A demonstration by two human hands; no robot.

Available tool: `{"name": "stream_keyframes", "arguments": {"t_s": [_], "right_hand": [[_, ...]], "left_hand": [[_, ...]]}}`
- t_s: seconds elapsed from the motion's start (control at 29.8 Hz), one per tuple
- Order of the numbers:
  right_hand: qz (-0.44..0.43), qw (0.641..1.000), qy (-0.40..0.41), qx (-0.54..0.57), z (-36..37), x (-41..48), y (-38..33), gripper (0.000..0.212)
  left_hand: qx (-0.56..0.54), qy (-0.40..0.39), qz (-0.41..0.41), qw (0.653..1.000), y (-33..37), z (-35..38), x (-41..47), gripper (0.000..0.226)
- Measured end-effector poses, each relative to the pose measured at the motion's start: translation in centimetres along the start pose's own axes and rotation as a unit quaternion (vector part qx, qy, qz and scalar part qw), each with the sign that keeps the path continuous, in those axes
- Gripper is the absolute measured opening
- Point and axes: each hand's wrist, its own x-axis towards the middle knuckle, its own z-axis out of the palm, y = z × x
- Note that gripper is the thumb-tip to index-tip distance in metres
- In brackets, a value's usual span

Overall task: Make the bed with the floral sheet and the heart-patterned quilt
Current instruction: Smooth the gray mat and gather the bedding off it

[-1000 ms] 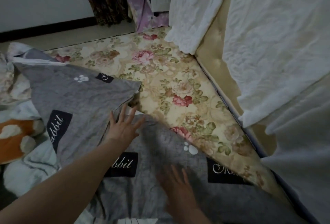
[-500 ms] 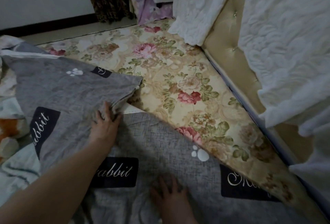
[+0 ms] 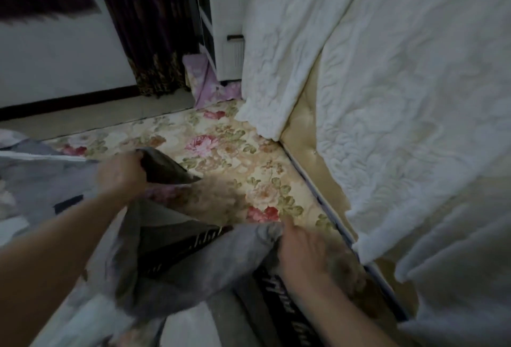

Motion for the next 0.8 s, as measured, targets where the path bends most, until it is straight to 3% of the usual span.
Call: {"name": "stream_keyframes", "arguments": {"t_s": [0.07, 0.13, 0.2, 0.23, 0.3, 0.4, 0.47, 0.64, 0.7, 0.8], "right_hand": [[0.088, 0.996, 0.02, 0.005, -1.4, 3.3, 2.0, 0.034], [0.162, 0.985, 0.063, 0.017, -2.6, 7.4, 3.6, 0.044], [0.158, 0.977, 0.139, 0.035, -2.3, 9.6, 3.1, 0.062], [0.116, 0.974, 0.191, 0.041, -1.4, 10.3, 2.9, 0.07], [0.041, 0.975, 0.213, 0.043, 0.3, 9.9, 1.7, 0.073], [-0.019, 0.987, 0.156, 0.026, 3.7, 8.1, 1.2, 0.074], [-0.019, 0.994, 0.112, 0.011, 6.3, 7.4, 1.8, 0.067], [-0.002, 0.998, 0.056, -0.003, 11.9, 8.1, 4.8, 0.059], [0.001, 0.999, 0.036, -0.007, 14.3, 9.1, 6.0, 0.069], [0.027, 0.999, 0.023, -0.026, 18.2, 11.4, 7.8, 0.058]], "left_hand": [[-0.188, 0.075, -0.028, 0.979, 2.7, -2.7, 4.3, 0.044], [-0.388, 0.125, 0.017, 0.913, 8.6, -5.0, 7.5, 0.063], [-0.515, 0.11, 0.073, 0.847, 14.4, -5.9, 7.4, 0.078], [-0.537, 0.069, 0.11, 0.833, 17.0, -5.4, 6.8, 0.077], [-0.466, -0.004, 0.178, 0.867, 19.4, -1.1, 4.6, 0.065], [-0.26, -0.103, 0.228, 0.933, 19.9, 8.2, 0.2, 0.064], [-0.117, -0.134, 0.238, 0.955, 18.7, 13.6, -2.8, 0.065], [0.033, -0.21, 0.194, 0.958, 16.1, 20.8, -7.8, 0.061], [0.054, -0.248, 0.181, 0.95, 15.6, 23.3, -7.6, 0.061], [0.056, -0.286, 0.168, 0.942, 15.6, 27.8, -6.4, 0.06]]}}
